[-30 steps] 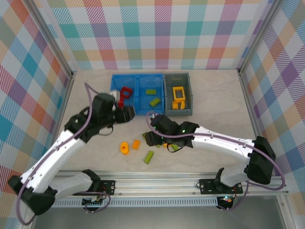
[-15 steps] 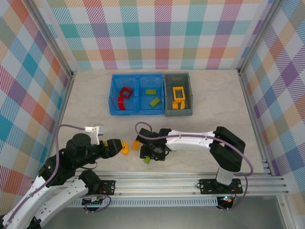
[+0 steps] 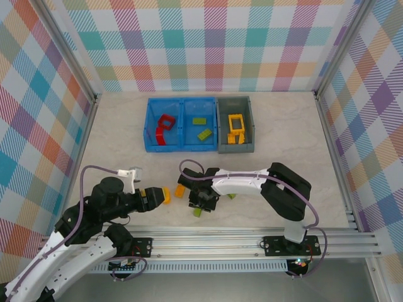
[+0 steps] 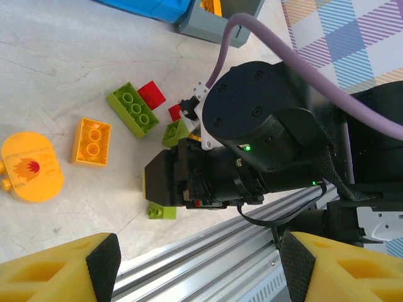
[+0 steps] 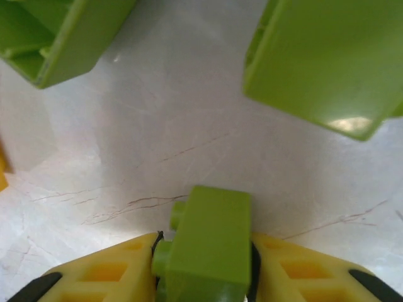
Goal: Sort the legos into containers by color
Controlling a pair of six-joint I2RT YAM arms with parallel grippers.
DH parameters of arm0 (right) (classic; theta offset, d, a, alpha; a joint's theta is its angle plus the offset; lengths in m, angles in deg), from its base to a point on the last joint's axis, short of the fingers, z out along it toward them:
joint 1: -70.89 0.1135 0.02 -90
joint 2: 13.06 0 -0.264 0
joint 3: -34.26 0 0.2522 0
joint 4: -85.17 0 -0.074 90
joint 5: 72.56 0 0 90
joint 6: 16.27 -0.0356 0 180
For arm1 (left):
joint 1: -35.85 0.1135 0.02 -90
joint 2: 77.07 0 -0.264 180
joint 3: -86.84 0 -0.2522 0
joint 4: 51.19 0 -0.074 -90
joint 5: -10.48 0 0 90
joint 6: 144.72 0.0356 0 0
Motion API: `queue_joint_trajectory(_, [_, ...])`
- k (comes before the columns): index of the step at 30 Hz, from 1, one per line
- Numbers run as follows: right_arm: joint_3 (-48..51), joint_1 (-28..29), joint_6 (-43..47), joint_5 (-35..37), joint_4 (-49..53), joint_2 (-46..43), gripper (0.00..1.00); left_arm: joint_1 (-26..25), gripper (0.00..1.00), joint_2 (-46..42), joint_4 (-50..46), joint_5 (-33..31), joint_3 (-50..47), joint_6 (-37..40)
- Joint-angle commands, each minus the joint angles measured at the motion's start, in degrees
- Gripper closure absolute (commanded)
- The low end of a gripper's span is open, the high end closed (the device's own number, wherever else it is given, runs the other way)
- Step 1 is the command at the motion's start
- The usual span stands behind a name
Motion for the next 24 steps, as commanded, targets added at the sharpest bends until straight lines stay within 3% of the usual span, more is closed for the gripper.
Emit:
queue_joint_trajectory(1, [-1.8, 0.0, -0.33, 0.55, 0.29, 0.32, 0.72, -0.38, 0.3, -0.66, 0.59, 0.92, -0.34, 0.48])
queue_joint_trajectory(4, [-2.35, 0.12, 2.19, 3.44, 1.88, -2.18, 0.85, -0.4, 0.3, -0.26, 1.85, 0.77, -0.1, 0.18])
queue_joint_trajectory(8, [-5.36, -0.77, 8.43, 12.44, 9.69, -9.5, 0.88, -0.38, 0.31, 3.23, 4.9, 0.38, 2.86, -0.31])
queue_joint_trajectory(10, [-6.42, -3.69, 13.44, 14.16, 10.51, -12.97, 0.88, -0.34, 0.31, 6.54, 6.4, -0.26, 5.27, 0.17])
queue_joint_trajectory(13, [-10.58, -10.77, 24.07, 10.85, 8.28, -14.08, 0.88, -0.36, 0.31, 12.91, 8.61, -1.89, 9.21, 1.62])
queue_joint_trajectory(18, [-27.33, -19.9, 42.41, 0.71, 6.34, -2.67, 0.84, -0.32, 0.34, 25.47, 12.51, -6.83, 15.82, 3.77])
queue_joint_trajectory(24, [-49.7, -26.71, 46.7, -4.38, 11.49, 16.29, 0.83, -0.42, 0.38, 36.3, 15.01, -14.53, 21.16, 3.51])
